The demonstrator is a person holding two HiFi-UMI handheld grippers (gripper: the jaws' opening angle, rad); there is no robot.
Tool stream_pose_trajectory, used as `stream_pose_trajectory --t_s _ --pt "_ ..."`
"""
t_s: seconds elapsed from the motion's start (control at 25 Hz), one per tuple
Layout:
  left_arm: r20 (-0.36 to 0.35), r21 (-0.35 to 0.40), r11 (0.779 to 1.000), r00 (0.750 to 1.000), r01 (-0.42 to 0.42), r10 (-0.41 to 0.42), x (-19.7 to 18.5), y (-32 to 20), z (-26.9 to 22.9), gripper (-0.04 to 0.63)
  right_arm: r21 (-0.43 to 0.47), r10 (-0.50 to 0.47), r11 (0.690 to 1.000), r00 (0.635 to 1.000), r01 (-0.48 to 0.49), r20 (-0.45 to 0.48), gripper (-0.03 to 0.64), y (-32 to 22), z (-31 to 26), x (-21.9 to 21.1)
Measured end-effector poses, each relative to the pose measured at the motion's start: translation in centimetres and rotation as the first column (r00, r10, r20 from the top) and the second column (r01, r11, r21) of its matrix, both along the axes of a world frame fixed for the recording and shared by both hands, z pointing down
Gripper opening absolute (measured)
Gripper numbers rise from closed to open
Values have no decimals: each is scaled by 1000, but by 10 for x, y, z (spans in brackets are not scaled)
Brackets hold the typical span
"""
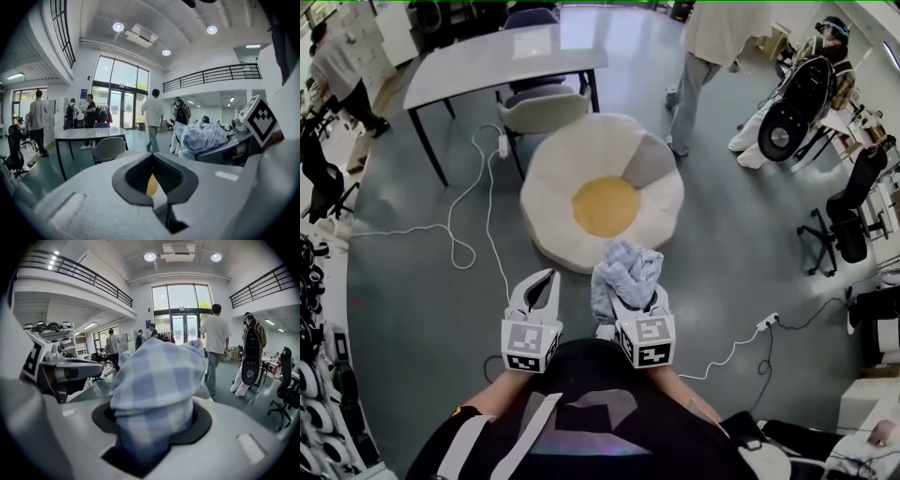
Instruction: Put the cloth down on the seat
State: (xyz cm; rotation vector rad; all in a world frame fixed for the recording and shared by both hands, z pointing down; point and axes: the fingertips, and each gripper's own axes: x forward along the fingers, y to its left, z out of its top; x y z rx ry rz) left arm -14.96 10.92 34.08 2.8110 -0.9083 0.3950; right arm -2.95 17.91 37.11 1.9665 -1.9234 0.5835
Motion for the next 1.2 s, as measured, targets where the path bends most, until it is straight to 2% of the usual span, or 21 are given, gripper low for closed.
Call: stream_pose_trajectory --t_s 0.6,1.0,1.2 --pt "34 14 998 997 62 -62 77 -11 2 -2 17 -64 998 998 64 15 249 -17 8 81" --pt "64 20 1000 998 13 -14 105 -24 2 -2 14 -30 999 999 30 33 249 -26 12 105" --pt "47 11 1000 999 -15 15 120 -48 8 -2 -5 -17 1000 999 17 33 250 -43 17 110"
